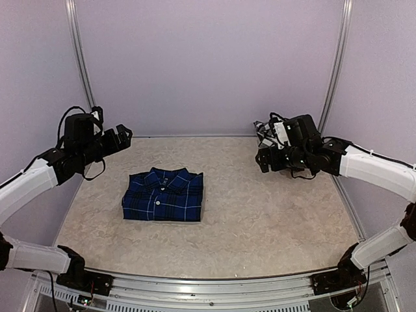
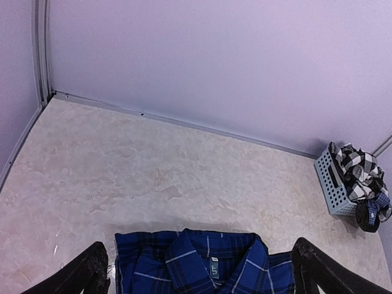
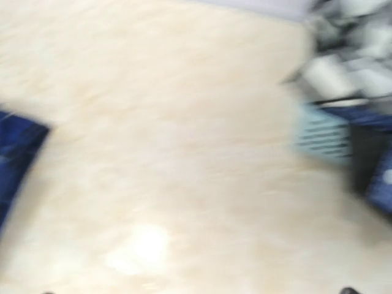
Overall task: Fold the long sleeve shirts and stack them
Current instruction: Reset both arms
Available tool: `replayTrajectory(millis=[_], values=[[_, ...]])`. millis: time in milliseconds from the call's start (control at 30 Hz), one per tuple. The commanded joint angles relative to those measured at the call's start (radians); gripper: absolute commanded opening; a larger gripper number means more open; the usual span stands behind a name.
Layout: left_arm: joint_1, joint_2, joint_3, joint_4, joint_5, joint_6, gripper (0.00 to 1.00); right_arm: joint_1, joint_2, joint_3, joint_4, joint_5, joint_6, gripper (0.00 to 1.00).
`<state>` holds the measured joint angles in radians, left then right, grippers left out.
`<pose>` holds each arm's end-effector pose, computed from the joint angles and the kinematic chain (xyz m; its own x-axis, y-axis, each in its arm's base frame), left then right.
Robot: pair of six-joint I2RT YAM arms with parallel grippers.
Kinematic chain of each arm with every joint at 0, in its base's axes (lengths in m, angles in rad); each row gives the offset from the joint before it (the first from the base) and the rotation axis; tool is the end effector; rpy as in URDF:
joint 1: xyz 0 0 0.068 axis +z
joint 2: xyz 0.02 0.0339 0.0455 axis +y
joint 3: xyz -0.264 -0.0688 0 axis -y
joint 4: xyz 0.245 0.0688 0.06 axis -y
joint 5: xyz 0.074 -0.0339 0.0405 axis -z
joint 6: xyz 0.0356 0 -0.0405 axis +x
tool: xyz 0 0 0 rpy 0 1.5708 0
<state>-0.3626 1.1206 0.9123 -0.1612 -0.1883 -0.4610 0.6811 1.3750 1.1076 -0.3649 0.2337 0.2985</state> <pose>0.2444 -0.0856 0.3199 -0.3848 -0.3214 -0.8652 0.0157 0.9350 -0.3543 0.2448 0.1878 0.3014 -0.5763 -0.0988 -0.8112 -0.3117 0.9442 0.1064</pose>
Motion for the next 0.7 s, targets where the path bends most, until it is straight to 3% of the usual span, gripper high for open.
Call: replayTrajectory(millis=[0,133,267,333,667], values=[[-0.059,-0.008,0.108,-0.110,-0.133,0.074,0.99,-0.035,-0.080,0.035,-0.085,0.092,-0.086,0.99],[-0.051,-0.067,0.086,-0.071,-0.120,0.054,0.99,-0.036,-0.127,0.050,-0.092,0.117,-0.101,0.99],[0.060,-0.142,0.005,-0.012,0.075,0.024,0.99,-0.035,-0.182,0.005,-0.055,0.134,-0.102,1.00],[0.072,-0.171,-0.037,0.035,0.106,0.026,0.99,-0.035,-0.218,-0.037,-0.018,0.134,-0.107,0.99],[-0.084,-0.299,-0.150,0.107,-0.104,0.106,0.99,-0.035,-0.352,-0.159,0.100,0.153,-0.133,1.00]])
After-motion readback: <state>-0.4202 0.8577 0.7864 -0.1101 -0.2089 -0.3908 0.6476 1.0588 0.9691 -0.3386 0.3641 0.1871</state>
